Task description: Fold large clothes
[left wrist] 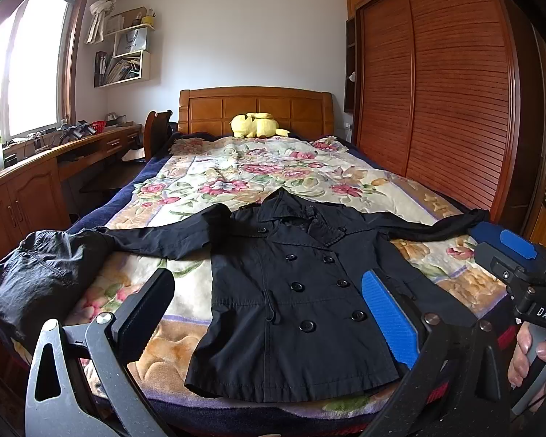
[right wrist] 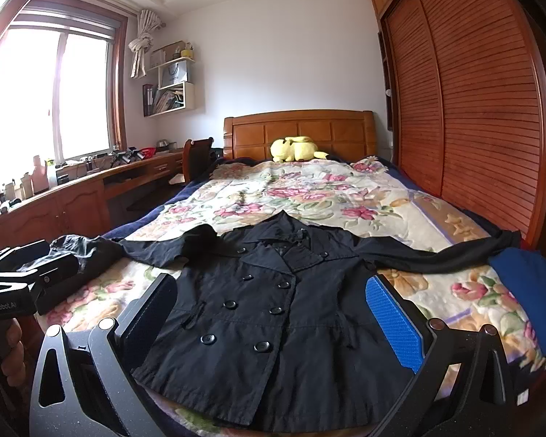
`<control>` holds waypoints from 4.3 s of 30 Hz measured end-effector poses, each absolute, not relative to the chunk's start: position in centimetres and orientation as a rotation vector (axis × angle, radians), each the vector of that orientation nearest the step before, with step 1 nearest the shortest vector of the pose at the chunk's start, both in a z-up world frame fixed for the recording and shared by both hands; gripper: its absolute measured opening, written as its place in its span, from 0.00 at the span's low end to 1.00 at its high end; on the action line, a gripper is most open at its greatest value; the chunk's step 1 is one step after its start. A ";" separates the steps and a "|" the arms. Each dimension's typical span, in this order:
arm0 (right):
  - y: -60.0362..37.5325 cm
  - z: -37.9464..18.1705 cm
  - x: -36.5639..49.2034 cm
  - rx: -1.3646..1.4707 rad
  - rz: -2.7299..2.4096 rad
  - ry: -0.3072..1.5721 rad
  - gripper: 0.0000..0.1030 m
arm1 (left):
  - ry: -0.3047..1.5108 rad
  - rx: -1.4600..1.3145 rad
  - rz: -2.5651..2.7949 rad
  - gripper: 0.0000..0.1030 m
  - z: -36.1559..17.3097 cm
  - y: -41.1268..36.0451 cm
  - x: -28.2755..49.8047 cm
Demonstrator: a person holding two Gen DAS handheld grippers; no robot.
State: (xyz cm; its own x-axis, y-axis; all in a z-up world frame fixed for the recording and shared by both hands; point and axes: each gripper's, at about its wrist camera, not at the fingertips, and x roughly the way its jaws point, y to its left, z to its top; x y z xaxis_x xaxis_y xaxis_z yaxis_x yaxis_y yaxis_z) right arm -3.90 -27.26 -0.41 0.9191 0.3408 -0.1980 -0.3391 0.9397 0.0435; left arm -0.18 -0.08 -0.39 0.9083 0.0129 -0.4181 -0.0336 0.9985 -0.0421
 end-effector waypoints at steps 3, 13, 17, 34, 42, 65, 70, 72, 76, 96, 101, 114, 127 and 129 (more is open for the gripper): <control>-27.2 -0.4 -4.0 0.008 0.349 0.202 1.00 | 0.430 -0.049 0.024 1.00 -0.3 0.0 -0.2; -27.3 -0.5 -4.0 0.009 0.348 0.205 1.00 | 0.428 -0.052 0.023 1.00 -0.3 0.0 -0.2; -27.4 -0.4 -4.1 0.011 0.351 0.206 1.00 | 0.427 -0.051 0.023 1.00 -0.3 0.0 -0.2; -27.5 -0.3 -4.2 0.011 0.358 0.194 1.00 | 0.412 -0.049 0.024 1.00 1.1 -0.7 -0.7; -27.5 -0.4 -4.1 0.011 0.359 0.198 1.00 | 0.412 -0.050 0.025 1.00 1.0 -0.6 -0.8; -27.2 -0.5 -3.9 0.011 0.364 0.217 1.00 | 0.433 -0.057 0.036 1.00 -0.4 -0.3 0.1; -26.9 -0.9 -3.4 0.007 0.372 0.235 1.00 | 0.454 -0.060 0.044 1.00 -1.5 0.4 0.4; -26.7 -1.2 -2.9 0.004 0.378 0.246 1.00 | 0.464 -0.060 0.051 1.00 -2.1 0.7 0.7; -26.1 -1.8 -1.7 -0.009 0.386 0.266 1.00 | 0.496 -0.073 0.057 1.00 -3.9 1.8 1.4; -23.5 -4.1 5.5 -0.055 0.429 0.365 1.00 | 0.630 -0.118 0.128 1.00 -10.9 7.7 4.8; -22.3 -5.4 8.4 -0.072 0.444 0.394 1.00 | 0.652 -0.127 0.141 1.00 -12.2 9.3 6.4; -19.6 -7.8 14.8 -0.119 0.508 0.494 1.00 | 0.671 -0.103 0.202 1.00 -12.4 14.3 12.3; -19.9 -8.6 15.8 -0.101 0.521 0.546 1.00 | 0.746 -0.089 0.231 1.00 -14.2 19.3 20.9; -19.5 -8.8 16.3 -0.105 0.513 0.547 1.00 | 0.757 -0.082 0.238 1.00 -14.5 19.9 22.3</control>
State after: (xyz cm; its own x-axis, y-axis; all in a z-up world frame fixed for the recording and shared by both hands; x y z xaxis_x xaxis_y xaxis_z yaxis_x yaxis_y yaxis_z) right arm 16.28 -19.53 -8.79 0.7324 0.4376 -0.5217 -0.4925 0.8695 0.0378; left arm 22.30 19.94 -14.50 0.7013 0.1841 -0.6887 -0.2429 0.9700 0.0119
